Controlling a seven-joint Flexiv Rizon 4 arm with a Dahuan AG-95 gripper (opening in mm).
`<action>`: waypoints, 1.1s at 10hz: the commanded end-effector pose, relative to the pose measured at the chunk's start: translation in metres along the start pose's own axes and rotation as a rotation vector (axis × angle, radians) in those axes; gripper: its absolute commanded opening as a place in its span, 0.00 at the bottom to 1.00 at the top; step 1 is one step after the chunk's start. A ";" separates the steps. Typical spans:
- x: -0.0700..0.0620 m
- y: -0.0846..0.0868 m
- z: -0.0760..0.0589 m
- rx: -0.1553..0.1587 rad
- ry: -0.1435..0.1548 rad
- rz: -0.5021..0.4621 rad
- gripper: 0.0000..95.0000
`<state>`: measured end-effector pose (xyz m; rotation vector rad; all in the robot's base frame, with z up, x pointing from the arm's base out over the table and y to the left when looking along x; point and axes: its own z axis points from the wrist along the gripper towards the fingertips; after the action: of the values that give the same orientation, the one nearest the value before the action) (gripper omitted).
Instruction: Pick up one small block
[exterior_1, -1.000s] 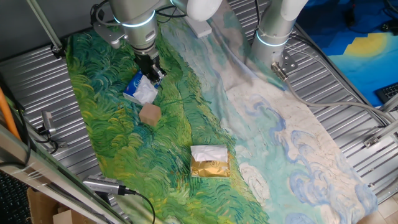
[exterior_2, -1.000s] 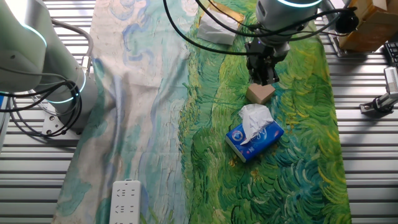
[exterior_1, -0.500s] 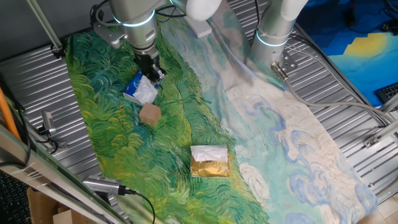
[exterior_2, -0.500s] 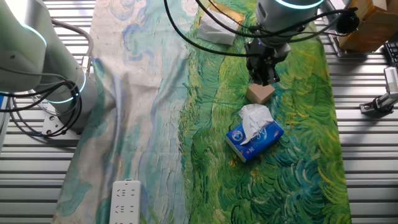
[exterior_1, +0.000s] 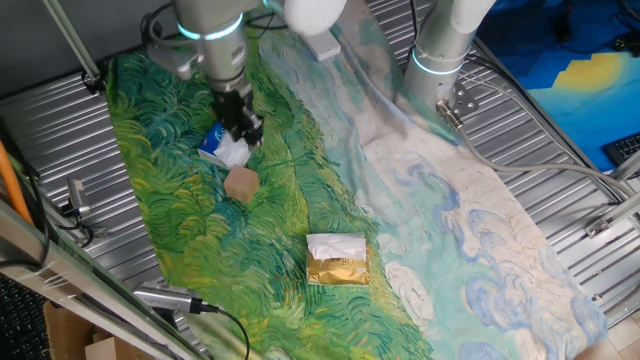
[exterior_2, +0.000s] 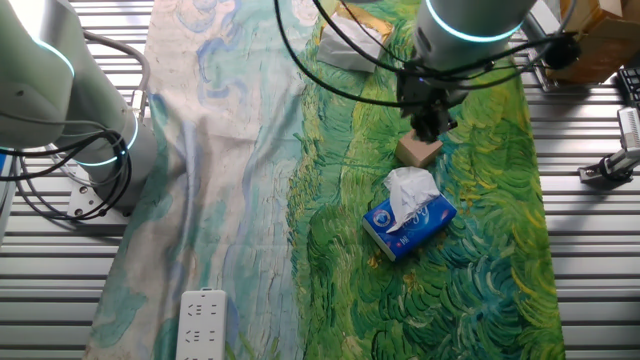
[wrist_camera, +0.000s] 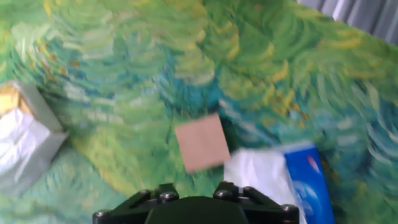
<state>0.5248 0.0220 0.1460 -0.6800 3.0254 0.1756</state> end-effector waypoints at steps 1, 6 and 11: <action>-0.005 -0.003 0.008 0.017 0.010 -0.003 1.00; -0.039 -0.018 0.060 0.001 0.028 -0.061 1.00; -0.038 -0.004 0.083 0.000 0.047 -0.080 1.00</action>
<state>0.5590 0.0445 0.0659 -0.8199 3.0353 0.1636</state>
